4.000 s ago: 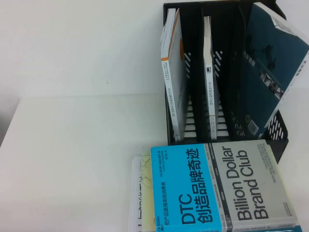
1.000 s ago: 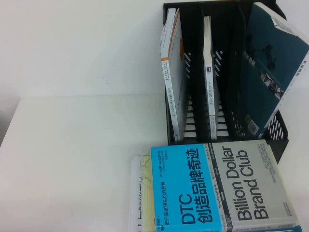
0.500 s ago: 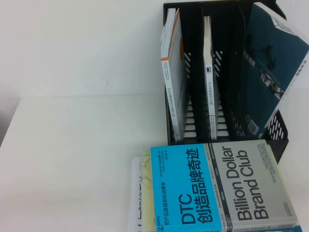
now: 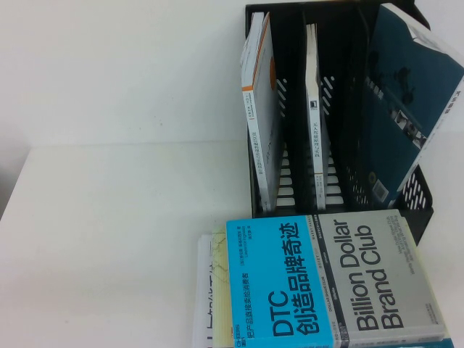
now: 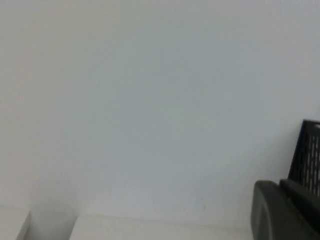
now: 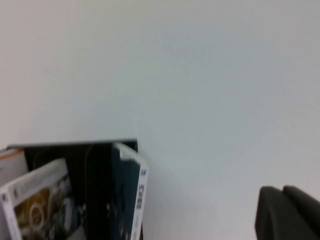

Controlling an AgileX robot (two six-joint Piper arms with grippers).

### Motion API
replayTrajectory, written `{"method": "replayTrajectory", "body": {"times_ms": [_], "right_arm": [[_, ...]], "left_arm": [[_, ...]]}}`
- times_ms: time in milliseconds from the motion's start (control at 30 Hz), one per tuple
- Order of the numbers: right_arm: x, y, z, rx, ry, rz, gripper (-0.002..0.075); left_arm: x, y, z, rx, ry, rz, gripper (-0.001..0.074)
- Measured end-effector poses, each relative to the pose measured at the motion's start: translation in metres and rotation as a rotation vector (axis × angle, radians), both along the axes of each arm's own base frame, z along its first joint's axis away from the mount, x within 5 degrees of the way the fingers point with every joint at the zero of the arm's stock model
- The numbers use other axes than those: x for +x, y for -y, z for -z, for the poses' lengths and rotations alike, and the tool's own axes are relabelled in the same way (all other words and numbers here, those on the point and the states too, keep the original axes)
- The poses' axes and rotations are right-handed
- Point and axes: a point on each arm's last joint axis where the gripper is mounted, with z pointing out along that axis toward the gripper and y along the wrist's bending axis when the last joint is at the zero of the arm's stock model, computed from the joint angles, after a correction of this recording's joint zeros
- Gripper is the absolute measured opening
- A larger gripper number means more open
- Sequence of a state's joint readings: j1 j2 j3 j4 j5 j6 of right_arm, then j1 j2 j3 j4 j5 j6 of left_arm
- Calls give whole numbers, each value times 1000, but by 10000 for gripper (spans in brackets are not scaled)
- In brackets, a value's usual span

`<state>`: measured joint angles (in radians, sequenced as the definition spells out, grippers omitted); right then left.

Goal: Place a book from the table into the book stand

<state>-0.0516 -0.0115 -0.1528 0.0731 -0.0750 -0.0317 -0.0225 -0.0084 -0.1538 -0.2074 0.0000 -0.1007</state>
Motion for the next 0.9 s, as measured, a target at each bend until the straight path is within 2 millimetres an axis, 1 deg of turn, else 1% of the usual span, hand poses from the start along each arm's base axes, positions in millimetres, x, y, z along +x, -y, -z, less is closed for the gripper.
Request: {"method": "replayTrajectory", "body": {"times_ms": [67, 167, 267, 400, 533, 567, 700, 800, 900], "right_arm": [[-7, -2, -15, -8, -80, -12, 6], [-12, -4, -31, -10, -219, -30, 6], [-10, -5, -42, 46, -383, -56, 6], [2, -11, -51, 149, -562, -125, 6], [32, -19, -41, 203, -768, -218, 6], [40, -21, -37, 202, -819, -246, 6], [71, -29, -26, 189, -927, -359, 6], [97, -32, -14, 177, -988, -412, 6], [122, -32, 5, 199, -1080, -437, 6]], "left_arm": [[-4, 2, -14, 63, -67, 13, -2], [-3, 5, -27, 123, -241, 47, -2], [6, 11, -33, 86, -411, 123, -2], [24, 22, -34, -23, -491, 243, -2], [49, 32, -26, -162, -610, 334, -2], [59, 34, -20, -194, -669, 356, -2], [91, 43, -1, -270, -830, 428, -2], [114, 47, 11, -304, -905, 467, -2], [133, 51, 19, -353, -944, 495, -2]]}}
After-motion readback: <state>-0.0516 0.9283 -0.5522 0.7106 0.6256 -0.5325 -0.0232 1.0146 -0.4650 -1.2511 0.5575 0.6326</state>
